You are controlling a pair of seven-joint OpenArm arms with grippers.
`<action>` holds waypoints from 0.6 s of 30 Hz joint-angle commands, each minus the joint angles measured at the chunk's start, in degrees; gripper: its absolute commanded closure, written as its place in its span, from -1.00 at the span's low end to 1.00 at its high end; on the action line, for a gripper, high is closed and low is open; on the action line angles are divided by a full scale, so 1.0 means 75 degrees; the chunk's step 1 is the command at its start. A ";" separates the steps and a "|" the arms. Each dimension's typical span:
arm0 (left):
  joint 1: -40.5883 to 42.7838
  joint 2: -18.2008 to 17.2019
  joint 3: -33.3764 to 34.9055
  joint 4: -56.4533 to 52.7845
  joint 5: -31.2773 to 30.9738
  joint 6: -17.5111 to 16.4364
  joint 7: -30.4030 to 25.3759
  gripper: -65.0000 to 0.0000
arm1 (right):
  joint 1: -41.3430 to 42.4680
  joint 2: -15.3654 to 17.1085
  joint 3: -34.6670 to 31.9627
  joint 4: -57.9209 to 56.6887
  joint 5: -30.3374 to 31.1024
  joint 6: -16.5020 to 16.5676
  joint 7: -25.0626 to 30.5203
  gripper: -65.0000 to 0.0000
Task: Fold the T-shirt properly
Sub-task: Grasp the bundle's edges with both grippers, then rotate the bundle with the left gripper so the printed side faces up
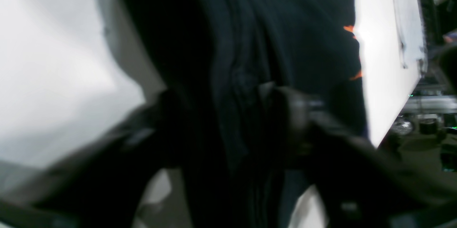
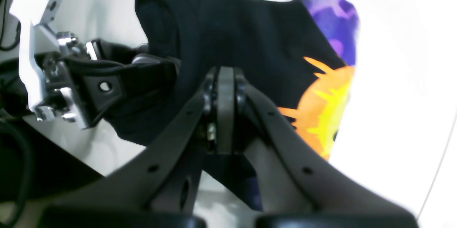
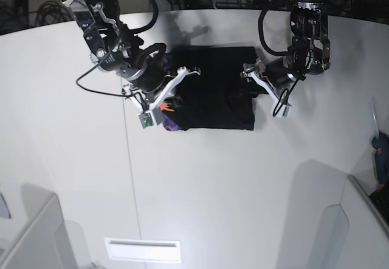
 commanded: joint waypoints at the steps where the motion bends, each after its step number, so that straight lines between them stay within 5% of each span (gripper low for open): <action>1: 0.0037 -0.0035 0.0081 0.0005 0.0263 0.0167 0.0323 0.17 | -0.0069 0.0061 0.0301 0.0118 -0.0097 0.0006 0.0211 1.00; 6: -0.0104 -0.0082 0.0503 -0.0030 0.0439 0.0202 0.0334 1.00 | -0.0878 0.0061 0.1379 0.0118 -0.0097 0.0006 0.0668 1.00; 12: -0.0514 -0.0434 0.1663 0.0005 0.1354 0.0202 0.0381 1.00 | -0.1664 0.0061 0.2504 0.0118 -0.0097 0.0416 0.0832 1.00; 18: -0.1451 -0.1489 0.3796 0.0052 0.2151 0.0167 0.0381 1.00 | -0.2285 -0.0232 0.3712 0.0118 -0.0097 0.0838 0.0832 1.00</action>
